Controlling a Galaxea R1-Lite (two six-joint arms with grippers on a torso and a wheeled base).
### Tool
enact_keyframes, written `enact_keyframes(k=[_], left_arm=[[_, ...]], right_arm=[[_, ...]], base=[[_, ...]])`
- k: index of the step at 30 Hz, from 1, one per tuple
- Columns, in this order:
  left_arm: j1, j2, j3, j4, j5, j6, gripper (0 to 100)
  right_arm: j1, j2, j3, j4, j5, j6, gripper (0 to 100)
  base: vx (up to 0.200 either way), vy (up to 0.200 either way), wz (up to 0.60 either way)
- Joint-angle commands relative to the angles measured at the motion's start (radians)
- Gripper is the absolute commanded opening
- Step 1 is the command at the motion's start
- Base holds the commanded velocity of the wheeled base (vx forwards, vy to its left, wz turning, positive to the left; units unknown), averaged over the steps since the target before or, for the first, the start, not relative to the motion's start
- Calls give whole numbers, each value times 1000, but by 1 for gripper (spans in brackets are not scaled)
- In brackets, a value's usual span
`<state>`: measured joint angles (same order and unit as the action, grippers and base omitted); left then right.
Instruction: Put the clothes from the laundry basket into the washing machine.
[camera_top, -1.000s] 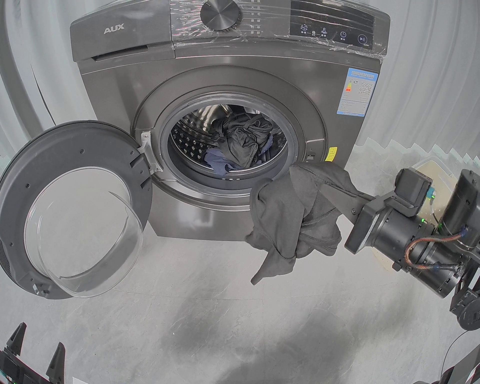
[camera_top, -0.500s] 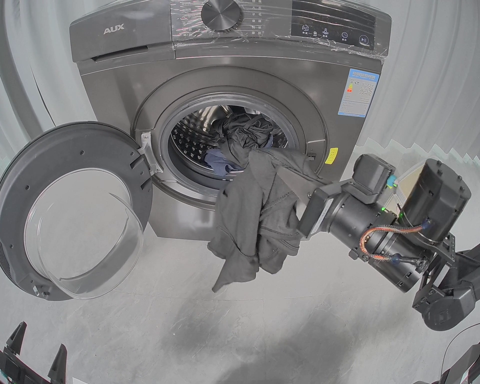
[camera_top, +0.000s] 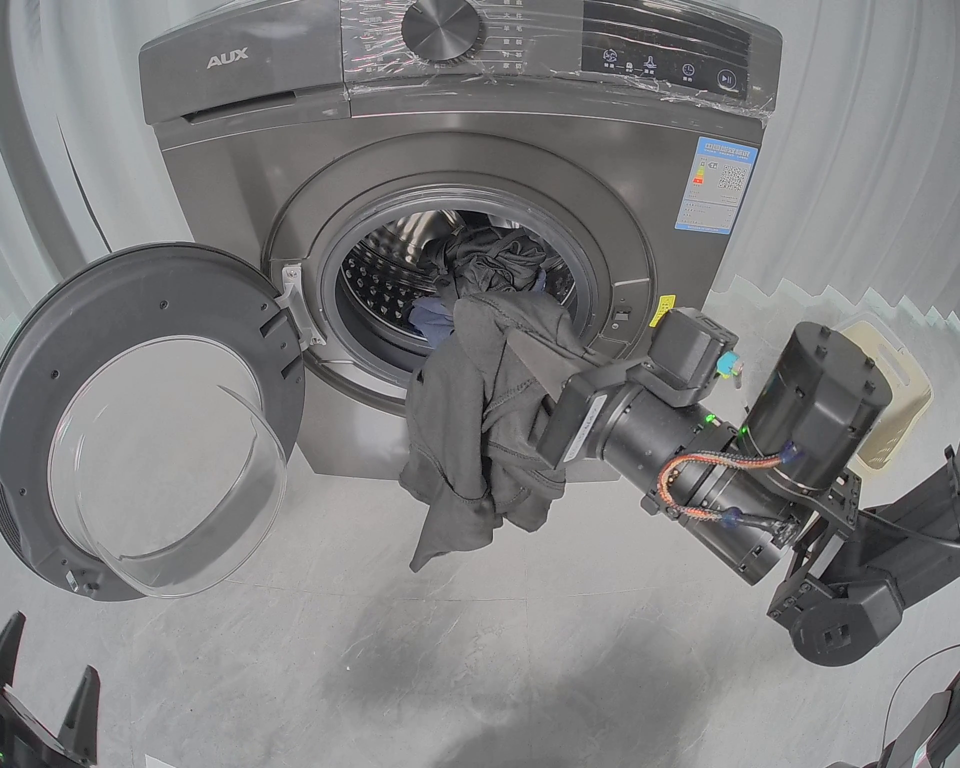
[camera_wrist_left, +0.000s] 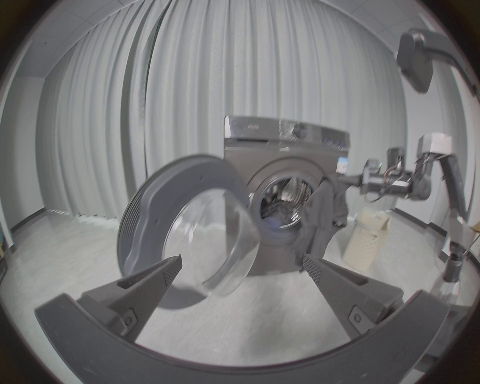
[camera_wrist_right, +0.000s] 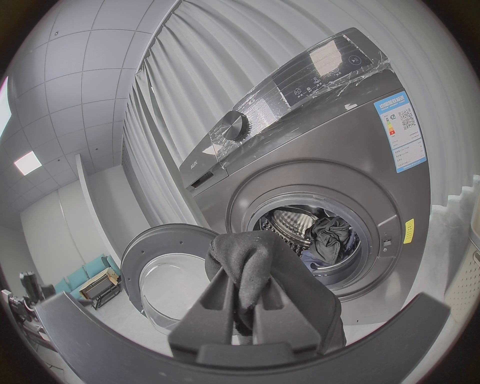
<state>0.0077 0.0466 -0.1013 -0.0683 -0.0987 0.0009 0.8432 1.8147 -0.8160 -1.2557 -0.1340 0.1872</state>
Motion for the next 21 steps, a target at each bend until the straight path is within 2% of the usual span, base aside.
enact_keyframes(k=[1,2,3,5,7,8,9,11,15,17,21], left_arm=[[12,246,-156,-47,-177,1,100],[14,381,-113,-74,-291,39,100],[14,440,-107,-99,-320,54,100],[2,555,-98,-169,-345,85,100],[-34,674,-100,-243,-349,97,100],[-38,682,-101,-249,-349,96,100],[-92,750,-106,-300,-349,90,100],[-204,855,-110,-396,-345,59,100],[-327,984,-132,-481,-338,16,100],[-351,1035,-158,-495,-338,1,100],[-364,1125,-192,-531,-338,-9,100]], right_arm=[[-1,37,-26,-4,-2,1,0],[-4,52,-29,-5,-2,1,0],[-4,58,-34,-5,-4,1,0],[-4,66,-43,-13,-10,1,0],[-4,66,-51,-24,-15,-2,0],[-4,68,-51,-24,-15,-2,0],[-6,68,-52,-24,-16,-2,0],[-4,68,-52,-24,-16,-2,0],[-4,72,-54,-25,-16,-2,0],[-6,72,-54,-25,-16,-2,0],[-12,71,-54,-25,-15,-2,0]], base=[[0,0,0],[0,0,0],[0,0,0],[0,0,0],[0,0,0],[0,0,0],[0,0,0],[0,0,0],[0,0,0],[0,0,0],[0,0,0]])
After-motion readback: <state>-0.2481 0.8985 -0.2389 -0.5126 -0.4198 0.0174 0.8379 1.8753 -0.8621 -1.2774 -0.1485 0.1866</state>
